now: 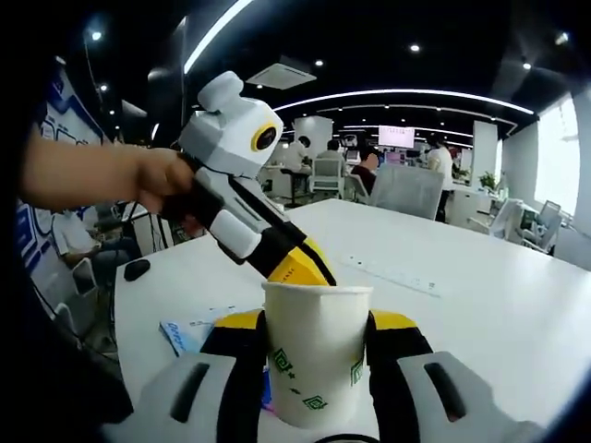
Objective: Arrange the tabletop items into an orderly group along one side of the table until the central work area is clear of visible clutter.
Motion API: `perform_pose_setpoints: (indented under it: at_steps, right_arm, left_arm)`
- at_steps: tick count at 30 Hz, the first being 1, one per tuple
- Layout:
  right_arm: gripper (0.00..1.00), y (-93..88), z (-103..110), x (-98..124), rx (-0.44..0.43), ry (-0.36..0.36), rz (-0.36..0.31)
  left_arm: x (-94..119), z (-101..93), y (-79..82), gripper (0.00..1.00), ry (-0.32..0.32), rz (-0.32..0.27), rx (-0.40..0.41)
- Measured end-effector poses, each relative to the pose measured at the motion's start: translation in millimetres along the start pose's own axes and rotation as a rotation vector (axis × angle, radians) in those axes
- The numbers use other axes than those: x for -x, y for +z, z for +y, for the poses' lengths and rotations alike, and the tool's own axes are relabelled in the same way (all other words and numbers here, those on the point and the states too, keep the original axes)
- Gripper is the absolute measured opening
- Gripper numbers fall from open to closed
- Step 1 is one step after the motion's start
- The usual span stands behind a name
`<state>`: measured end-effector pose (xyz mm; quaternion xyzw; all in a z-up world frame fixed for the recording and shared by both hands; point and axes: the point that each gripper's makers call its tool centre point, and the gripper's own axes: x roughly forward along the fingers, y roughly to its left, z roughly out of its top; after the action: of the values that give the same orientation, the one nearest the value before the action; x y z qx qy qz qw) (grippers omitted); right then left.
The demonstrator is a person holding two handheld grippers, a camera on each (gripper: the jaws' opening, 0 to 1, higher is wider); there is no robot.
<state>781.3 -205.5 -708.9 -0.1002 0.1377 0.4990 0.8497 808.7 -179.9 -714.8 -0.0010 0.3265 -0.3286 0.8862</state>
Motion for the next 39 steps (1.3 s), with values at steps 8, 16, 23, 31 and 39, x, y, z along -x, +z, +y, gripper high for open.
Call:
perform_pose_setpoints:
  at_steps: [8,16,23,31,39]
  right_arm:
    - [0.38,2.9,6,2,0.018,0.025,-0.019]
    - [0.38,3.1,9,1,0.049,0.046,-0.030]
    - [0.37,-8.5,9,0,0.056,0.047,0.001]
    - [0.38,-22.3,5,-4,0.037,0.035,0.040]
    - [0.44,-25.9,4,-1,0.004,0.031,0.041]
  left_arm:
    - [0,-4.2,0.4,0.19,-0.086,-0.016,0.106]
    - [-5,-12.3,-12.4,0.04,-0.112,0.027,0.101]
    - [-3,-9.5,-15.9,0.03,-0.091,0.040,0.074]
    - [0,-7.2,-11.8,0.00,-0.071,0.040,0.097]
    - [3,-4.3,-5.2,0.00,-0.032,0.056,0.152]
